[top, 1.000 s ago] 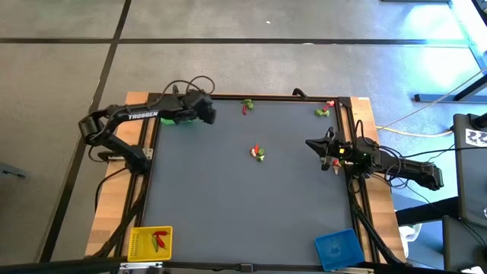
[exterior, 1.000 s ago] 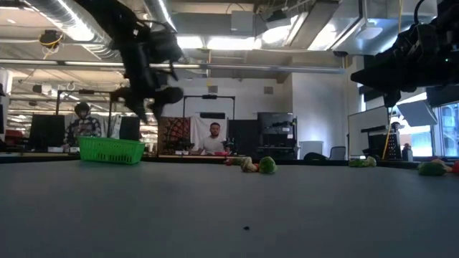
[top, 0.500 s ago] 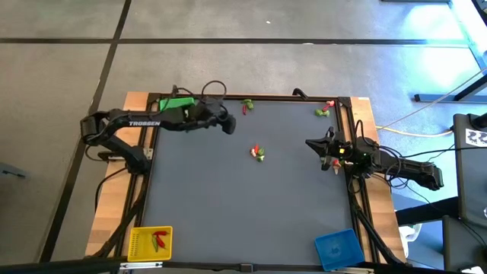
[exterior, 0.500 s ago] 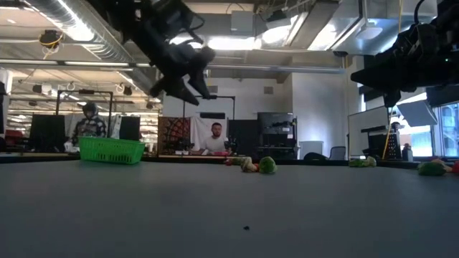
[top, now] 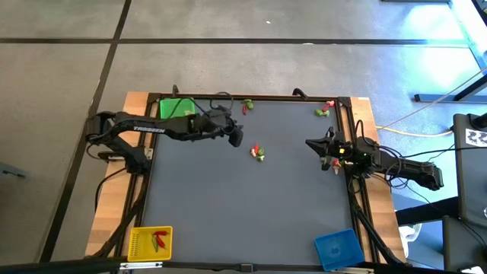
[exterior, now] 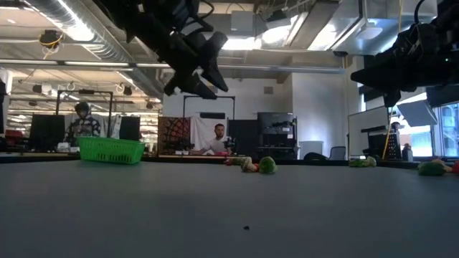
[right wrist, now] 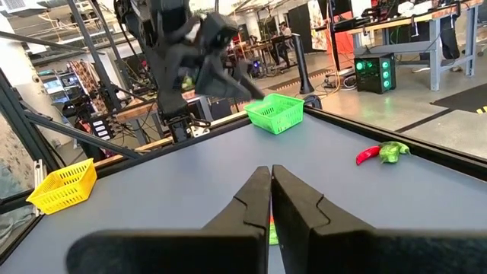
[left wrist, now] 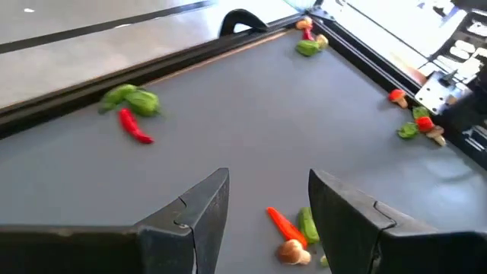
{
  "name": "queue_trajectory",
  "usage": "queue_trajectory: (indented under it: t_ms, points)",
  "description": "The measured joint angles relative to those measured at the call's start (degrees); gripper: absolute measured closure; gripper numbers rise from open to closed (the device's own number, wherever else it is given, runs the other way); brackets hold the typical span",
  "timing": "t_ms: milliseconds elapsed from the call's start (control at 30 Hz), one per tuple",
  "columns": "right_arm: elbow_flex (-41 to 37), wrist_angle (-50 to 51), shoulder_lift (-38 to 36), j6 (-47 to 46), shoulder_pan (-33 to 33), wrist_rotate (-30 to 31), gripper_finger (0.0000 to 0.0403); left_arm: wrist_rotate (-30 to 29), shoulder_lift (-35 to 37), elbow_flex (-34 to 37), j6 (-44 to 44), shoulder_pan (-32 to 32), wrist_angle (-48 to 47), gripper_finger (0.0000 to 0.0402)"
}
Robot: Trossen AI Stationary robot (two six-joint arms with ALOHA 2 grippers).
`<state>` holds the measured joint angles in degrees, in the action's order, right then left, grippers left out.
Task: Sort produce into baskets
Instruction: Put the brown mushroom into the green bin
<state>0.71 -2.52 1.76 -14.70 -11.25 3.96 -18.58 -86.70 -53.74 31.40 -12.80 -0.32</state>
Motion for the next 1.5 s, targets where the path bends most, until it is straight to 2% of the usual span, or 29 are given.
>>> queue_trajectory:
  t_ms: [567, 967, 1133, 1333, 1500]
  points:
    - [0.00, -0.33, 0.00, 0.00, 0.00, 0.12, 0.0386, 0.62, -15.57, 0.00, 0.13, 4.57, 16.77, 0.0225]
    - [0.00, -0.04, 0.00, 0.02, -0.01, 1.13, 0.0386, 0.77, -21.59, -0.04, 0.93, 5.04, 23.48, 0.0225]
    - [-0.01, 0.16, -0.01, 0.02, 0.01, 1.20, 0.0386, 0.80, -22.00, -0.04, -3.99, 5.05, 23.31, 0.0225]
    - [0.00, 0.20, -0.02, 0.09, -0.01, 1.56, 0.0386, 1.01, -22.00, -0.04, -15.80, 5.05, 23.20, 0.0228]
    - [0.00, 0.25, -0.02, 0.09, -0.01, 1.56, 0.0386, 4.54, -22.73, -0.02, -23.02, 5.05, 21.30, 0.0244]
